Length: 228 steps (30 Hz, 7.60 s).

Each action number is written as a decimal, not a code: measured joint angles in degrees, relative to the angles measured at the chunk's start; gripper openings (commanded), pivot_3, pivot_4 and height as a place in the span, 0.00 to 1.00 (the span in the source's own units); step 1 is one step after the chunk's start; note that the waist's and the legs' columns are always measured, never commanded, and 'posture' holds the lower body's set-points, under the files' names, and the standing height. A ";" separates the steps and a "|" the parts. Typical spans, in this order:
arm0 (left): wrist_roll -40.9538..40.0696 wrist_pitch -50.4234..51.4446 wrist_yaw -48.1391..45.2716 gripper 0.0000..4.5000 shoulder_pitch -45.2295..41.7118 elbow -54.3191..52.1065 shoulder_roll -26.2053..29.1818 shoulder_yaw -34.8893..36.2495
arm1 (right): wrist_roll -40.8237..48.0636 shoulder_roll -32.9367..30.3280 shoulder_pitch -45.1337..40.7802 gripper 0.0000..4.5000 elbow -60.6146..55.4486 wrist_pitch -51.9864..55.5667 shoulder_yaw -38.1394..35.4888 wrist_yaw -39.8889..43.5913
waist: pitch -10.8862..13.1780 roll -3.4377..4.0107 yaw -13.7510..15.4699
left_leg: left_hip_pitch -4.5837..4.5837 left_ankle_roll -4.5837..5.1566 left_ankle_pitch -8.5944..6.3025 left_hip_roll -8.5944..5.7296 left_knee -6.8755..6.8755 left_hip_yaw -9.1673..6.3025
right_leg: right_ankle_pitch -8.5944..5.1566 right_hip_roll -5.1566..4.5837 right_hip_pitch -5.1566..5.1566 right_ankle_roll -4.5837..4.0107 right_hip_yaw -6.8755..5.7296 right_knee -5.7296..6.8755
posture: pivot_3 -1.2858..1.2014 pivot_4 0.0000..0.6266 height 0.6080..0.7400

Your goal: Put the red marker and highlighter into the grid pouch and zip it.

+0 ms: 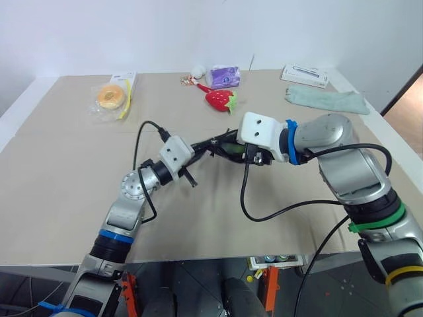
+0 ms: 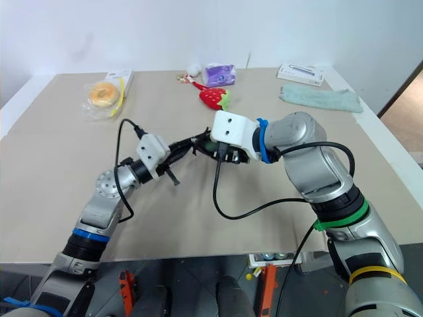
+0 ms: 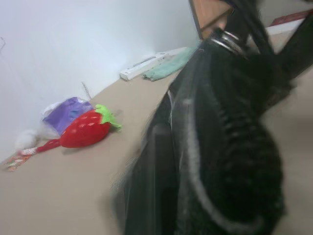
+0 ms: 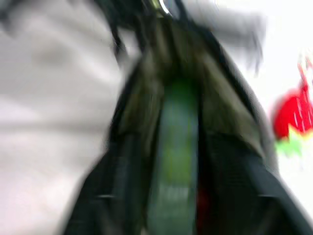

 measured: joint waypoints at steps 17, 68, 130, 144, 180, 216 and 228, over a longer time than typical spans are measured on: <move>-1.33 1.73 0.06 0.00 -0.08 0.25 0.01 0.33 | 17.87 1.71 -0.51 0.99 -0.69 12.94 -15.79 -3.41 | 0.00 0.00 -0.04 | 0.04 0.01 0.00 0.03 0.01 0.00 | 0.04 0.05 0.01 -0.06 0.00 0.01 | 0.52 0.24 1.00; -1.79 2.55 1.01 0.00 -0.33 0.26 0.34 0.28 | 27.94 7.20 2.12 0.78 1.19 13.70 -12.10 -15.05 | 0.00 0.00 -0.04 | 0.01 0.02 -0.01 0.03 0.00 -0.01 | 0.02 0.06 0.00 -0.04 0.00 0.01 | 0.52 0.24 1.00; -1.26 2.47 1.05 0.00 -0.42 0.04 0.44 -0.22 | 34.34 2.66 4.27 0.71 1.35 14.37 -16.55 -14.29 | 0.03 -0.03 1.03 | -0.08 0.08 -0.04 0.05 -0.02 -0.01 | 0.01 0.08 -0.01 -0.03 -0.02 -0.16 | 0.52 0.24 1.00; -1.22 2.46 1.04 0.00 -0.42 0.02 0.52 -0.23 | 29.97 8.58 1.86 0.29 4.43 12.42 -11.25 -17.90 | 0.03 -0.03 1.32 | -0.10 0.07 -0.04 0.06 -0.02 -0.03 | 0.00 0.07 -0.02 -0.04 -0.05 -0.17 | 0.52 0.24 1.00; -1.14 2.22 1.10 0.00 -0.49 -0.42 0.41 -0.30 | 31.83 7.56 1.72 0.98 4.23 12.33 -13.25 -17.35 | 0.03 -0.03 1.30 | -0.10 0.07 -0.04 0.07 -0.02 -0.03 | 0.01 0.08 -0.02 -0.04 -0.05 -0.17 | 0.52 0.24 1.00; -1.11 2.34 1.00 0.00 -0.43 -0.97 0.45 -0.50 | 32.80 -8.36 8.90 0.01 6.33 10.55 -18.93 -11.02 | 0.04 -0.06 1.23 | -0.09 0.08 -0.05 0.05 -0.02 0.00 | -0.02 0.07 -0.02 -0.02 -0.02 -0.18 | 0.52 0.24 1.00; -1.10 2.34 0.95 0.00 -0.43 -0.95 0.45 -0.51 | 29.28 -11.79 11.13 0.01 13.31 5.86 -20.77 -10.44 | 0.06 -0.08 1.32 | -0.09 0.08 -0.04 0.03 -0.01 0.03 | -0.01 0.06 -0.01 -0.01 0.02 -0.19 | 0.52 0.24 1.00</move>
